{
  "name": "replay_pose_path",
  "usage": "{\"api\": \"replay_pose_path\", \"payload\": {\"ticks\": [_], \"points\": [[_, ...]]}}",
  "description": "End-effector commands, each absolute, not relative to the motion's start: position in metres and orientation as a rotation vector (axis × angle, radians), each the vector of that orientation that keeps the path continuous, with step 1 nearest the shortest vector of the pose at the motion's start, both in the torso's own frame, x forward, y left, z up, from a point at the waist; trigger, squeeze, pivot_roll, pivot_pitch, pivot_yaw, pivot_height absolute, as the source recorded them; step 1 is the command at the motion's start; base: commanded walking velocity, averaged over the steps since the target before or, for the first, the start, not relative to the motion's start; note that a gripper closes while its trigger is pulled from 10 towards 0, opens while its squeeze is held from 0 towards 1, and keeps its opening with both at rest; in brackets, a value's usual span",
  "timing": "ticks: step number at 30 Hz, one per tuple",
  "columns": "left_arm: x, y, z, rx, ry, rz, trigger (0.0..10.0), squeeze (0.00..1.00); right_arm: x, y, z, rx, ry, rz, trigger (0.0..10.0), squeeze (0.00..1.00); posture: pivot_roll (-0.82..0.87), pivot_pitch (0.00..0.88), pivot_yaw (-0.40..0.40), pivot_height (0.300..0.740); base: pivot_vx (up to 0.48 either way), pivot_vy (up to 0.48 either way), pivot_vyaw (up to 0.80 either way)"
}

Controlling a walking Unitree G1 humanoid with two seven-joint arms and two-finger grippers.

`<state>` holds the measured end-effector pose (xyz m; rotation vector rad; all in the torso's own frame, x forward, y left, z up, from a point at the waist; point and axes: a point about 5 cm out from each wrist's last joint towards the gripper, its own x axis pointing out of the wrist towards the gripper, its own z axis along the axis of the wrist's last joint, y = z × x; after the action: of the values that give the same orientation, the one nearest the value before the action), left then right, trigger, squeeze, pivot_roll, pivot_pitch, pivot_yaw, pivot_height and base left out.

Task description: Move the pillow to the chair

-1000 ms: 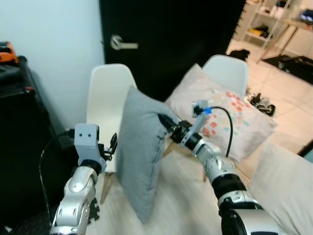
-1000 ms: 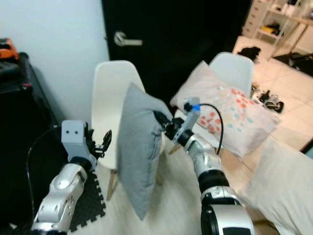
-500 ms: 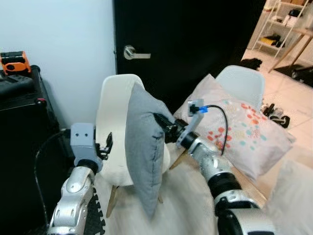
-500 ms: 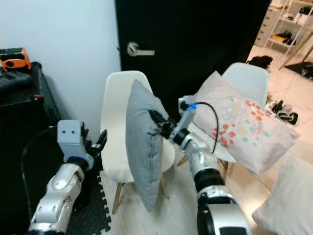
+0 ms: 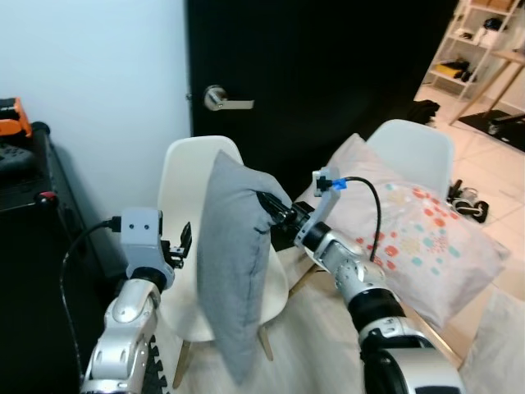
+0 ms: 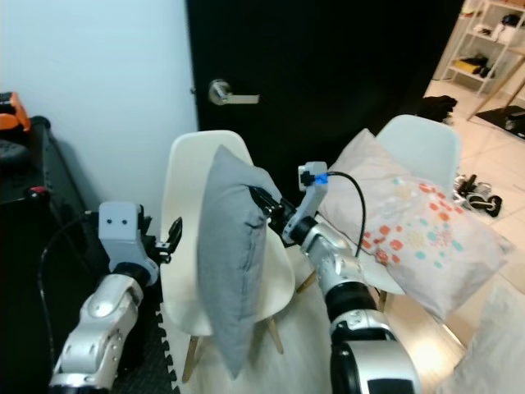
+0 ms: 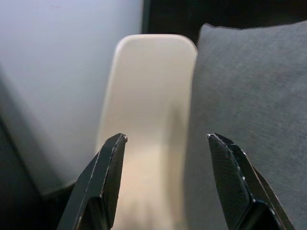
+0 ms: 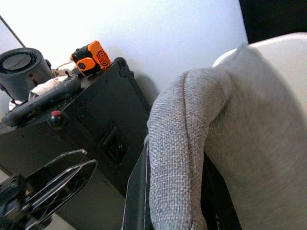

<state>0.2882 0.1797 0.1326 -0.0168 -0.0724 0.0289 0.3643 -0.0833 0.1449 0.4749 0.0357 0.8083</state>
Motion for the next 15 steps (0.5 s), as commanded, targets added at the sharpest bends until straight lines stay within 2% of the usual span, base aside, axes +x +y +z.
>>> {"api": "replay_pose_path", "payload": {"ticks": [1,15], "points": [[0.2876,0.1741,0.1296,-0.014,-0.059,0.01,10.0,0.0,0.3676,-0.0925,0.1604,0.453,-0.043,0.821,10.0,0.0,0.02,0.0,-0.104,0.74,0.352,0.0,0.0],[0.2875,0.1739,0.1292,-0.008,-0.057,0.01,10.0,0.0,0.3672,-0.0932,0.1595,0.454,-0.044,0.82,10.0,0.0,0.02,0.0,-0.103,0.74,0.355,0.0,0.0]]}}
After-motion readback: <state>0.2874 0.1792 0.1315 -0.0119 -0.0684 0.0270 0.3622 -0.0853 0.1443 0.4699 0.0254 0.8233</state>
